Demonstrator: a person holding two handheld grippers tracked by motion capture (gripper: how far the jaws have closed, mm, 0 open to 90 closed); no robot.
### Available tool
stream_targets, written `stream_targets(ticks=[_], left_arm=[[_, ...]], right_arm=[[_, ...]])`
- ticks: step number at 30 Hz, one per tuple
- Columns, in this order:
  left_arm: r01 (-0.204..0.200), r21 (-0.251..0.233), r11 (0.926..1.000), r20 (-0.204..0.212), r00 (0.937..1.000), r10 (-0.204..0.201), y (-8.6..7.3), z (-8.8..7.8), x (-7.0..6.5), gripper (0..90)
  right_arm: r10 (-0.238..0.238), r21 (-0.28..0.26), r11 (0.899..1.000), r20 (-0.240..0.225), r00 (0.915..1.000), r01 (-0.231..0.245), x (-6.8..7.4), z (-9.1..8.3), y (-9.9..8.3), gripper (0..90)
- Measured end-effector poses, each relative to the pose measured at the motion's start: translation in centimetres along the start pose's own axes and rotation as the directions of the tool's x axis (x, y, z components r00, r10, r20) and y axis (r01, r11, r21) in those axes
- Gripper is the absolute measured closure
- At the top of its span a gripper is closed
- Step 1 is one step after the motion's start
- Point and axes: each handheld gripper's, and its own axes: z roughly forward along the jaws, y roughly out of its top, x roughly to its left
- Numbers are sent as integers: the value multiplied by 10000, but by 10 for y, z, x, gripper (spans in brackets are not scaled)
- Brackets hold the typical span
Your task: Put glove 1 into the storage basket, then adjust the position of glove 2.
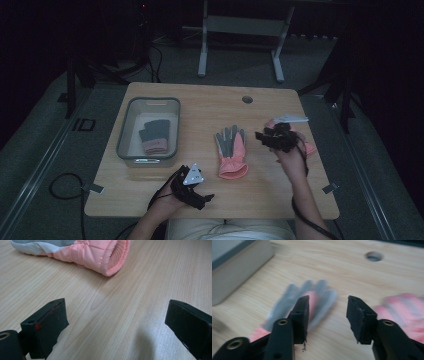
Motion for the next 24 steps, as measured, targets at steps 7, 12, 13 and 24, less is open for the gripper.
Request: stream_targets(ticks=[7, 12, 13, 24], left_arm=[[-24, 31, 10000, -25, 10000, 24, 0, 0, 0, 39], [-34, 45, 10000, -47, 10000, 34, 1, 0, -1, 39], [-29, 58, 10000, -59, 10000, 29, 0, 0, -1, 39], [-109, 39, 9999, -111, 9999, 109, -2, 1, 1, 39]], right_arm=[[-329, 36, 9995, 626, 9975, 327, -58, -17, -3, 576], [-791, 510, 9959, 998, 9919, 743, -110, -20, -6, 577], [-866, 631, 9947, 978, 9914, 807, -114, -18, -7, 572], [-1187, 2023, 9738, 649, 9908, 1034, -139, 24, -27, 501]])
